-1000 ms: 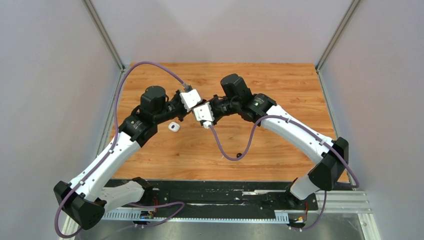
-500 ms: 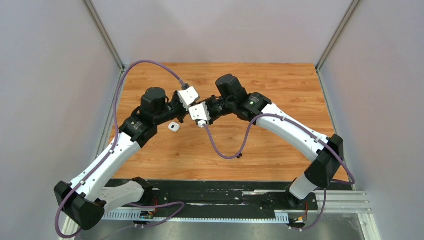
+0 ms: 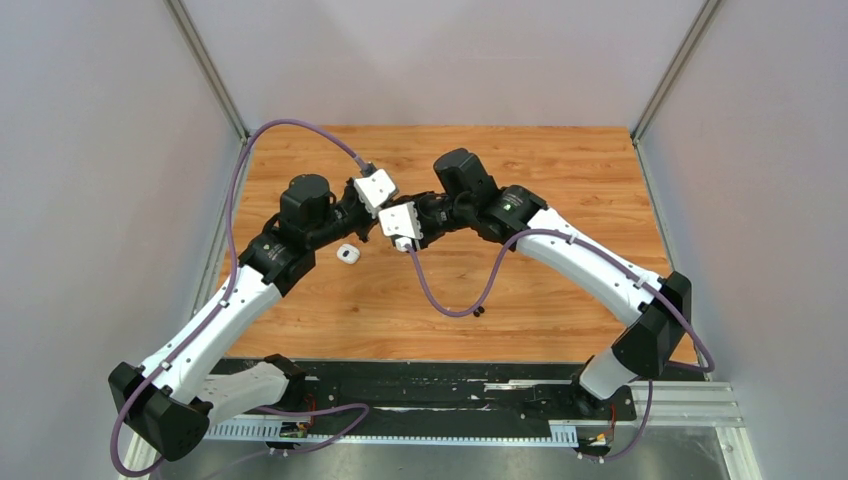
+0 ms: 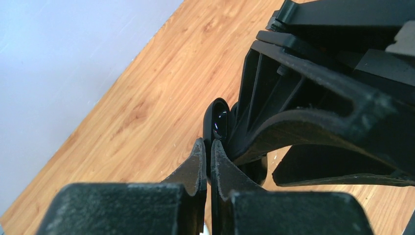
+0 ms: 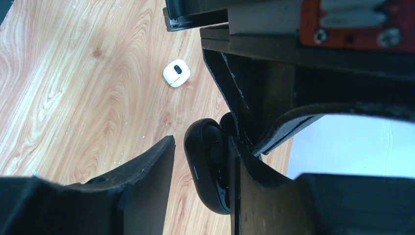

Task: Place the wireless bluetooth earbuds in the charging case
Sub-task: Place the earbud in the charging case, then adjust the earbud at the center of the board.

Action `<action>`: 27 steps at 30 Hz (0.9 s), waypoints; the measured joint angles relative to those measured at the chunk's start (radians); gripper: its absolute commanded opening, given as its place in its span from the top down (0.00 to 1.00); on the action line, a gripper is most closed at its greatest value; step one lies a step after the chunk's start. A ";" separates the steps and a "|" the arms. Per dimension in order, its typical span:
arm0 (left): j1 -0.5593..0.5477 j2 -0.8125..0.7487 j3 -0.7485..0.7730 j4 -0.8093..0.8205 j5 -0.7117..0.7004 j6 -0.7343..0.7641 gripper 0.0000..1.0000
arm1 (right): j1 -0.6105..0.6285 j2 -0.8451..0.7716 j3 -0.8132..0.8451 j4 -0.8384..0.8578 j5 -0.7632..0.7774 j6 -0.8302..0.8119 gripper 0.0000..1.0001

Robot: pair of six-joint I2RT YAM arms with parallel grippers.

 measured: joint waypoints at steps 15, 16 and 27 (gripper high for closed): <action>-0.009 0.000 0.000 0.064 0.018 0.029 1.00 | -0.068 -0.130 -0.082 0.069 -0.028 0.213 0.43; -0.009 0.000 0.000 0.066 0.018 0.034 1.00 | -0.072 -0.136 -0.084 0.076 -0.033 0.230 0.43; -0.009 0.000 0.001 0.048 0.012 0.106 1.00 | -0.137 -0.295 -0.163 0.135 -0.027 0.428 0.41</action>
